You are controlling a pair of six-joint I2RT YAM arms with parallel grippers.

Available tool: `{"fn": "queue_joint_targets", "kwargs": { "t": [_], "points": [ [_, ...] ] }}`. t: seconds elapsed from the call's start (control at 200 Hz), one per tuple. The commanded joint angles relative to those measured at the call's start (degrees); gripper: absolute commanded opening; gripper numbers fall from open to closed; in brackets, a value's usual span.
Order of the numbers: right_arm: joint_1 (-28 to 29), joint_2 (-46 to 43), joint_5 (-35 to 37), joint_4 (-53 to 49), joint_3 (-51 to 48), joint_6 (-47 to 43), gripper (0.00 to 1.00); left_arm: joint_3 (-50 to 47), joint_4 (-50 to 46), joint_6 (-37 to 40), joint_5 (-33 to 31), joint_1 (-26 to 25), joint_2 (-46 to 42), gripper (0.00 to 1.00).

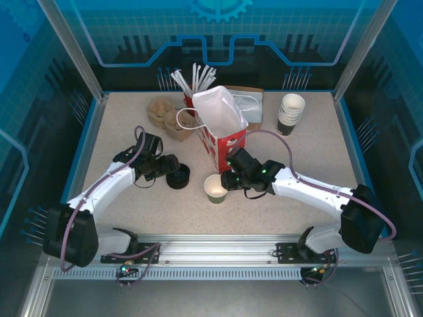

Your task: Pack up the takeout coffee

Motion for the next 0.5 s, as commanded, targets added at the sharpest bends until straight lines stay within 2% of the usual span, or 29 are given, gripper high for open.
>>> {"fn": "queue_joint_targets", "kwargs": {
  "t": [0.0,0.255,0.495],
  "points": [
    [0.9,0.02,1.41,-2.11,2.61,-0.41,0.3,1.82,-1.55,1.43,-0.92,-0.82,0.79,0.77],
    [0.1,-2.94,1.9,-6.34,5.42,-1.6,0.41,3.49,-3.74,2.4,-4.79,-3.31,2.48,0.71],
    [-1.92,-7.2,1.58,-9.74,6.42,-2.43,0.43,5.05,-5.48,2.55,-7.51,-5.52,4.57,0.61]
  ]
}}
